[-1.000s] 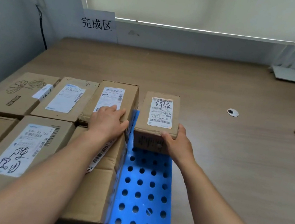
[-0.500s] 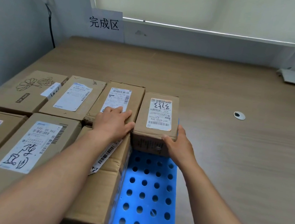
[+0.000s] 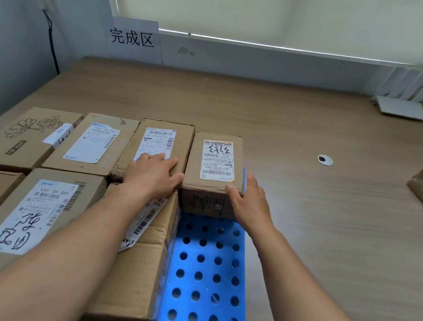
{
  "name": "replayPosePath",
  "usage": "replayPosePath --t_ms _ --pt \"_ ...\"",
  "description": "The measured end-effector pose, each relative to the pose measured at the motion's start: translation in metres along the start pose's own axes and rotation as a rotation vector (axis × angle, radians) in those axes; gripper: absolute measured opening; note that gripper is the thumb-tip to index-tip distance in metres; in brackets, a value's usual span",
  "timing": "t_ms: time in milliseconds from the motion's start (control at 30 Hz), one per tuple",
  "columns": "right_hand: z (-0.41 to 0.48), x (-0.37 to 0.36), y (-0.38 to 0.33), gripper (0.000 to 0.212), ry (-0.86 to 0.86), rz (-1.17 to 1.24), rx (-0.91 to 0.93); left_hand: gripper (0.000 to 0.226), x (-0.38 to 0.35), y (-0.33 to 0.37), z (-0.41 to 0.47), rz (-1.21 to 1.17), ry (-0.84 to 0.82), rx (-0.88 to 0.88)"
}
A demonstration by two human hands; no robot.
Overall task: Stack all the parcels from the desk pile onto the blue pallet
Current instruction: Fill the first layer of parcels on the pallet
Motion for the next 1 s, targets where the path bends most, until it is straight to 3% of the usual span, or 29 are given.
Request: replayPosePath --t_ms 133,333,567,800,1000 --pt "-0.016 0.032 -0.011 0.065 0.044 -0.257 0.111 0.055 0.020 0.008 -0.010 -0.142 0.115 -0.009" --pt "-0.049 0.078 0.000 0.048 0.135 -0.489 0.196 0.052 0.036 0.065 -0.075 -0.368 0.385 -0.276" --pt "-0.109 0.136 0.033 0.026 0.344 -0.549 0.272 0.052 -0.007 0.138 -0.157 -0.425 0.251 -0.381" --pt "-0.173 0.205 0.082 0.028 0.358 -0.668 0.261 0.049 -0.022 0.233 -0.222 -0.393 0.215 -0.459" --pt "-0.223 0.276 0.142 0.046 0.397 -0.719 0.159 0.058 -0.026 0.320 -0.279 -0.345 0.248 -0.523"
Point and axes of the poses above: each hand's wrist, its own z-axis towards the middle knuckle, its own x-axis out of the back of the hand, y = z × x, the point moved 8 cm from there along z, towards the middle knuckle, and after that the axes turned 11 degrees about x, right-handed, at the moved point
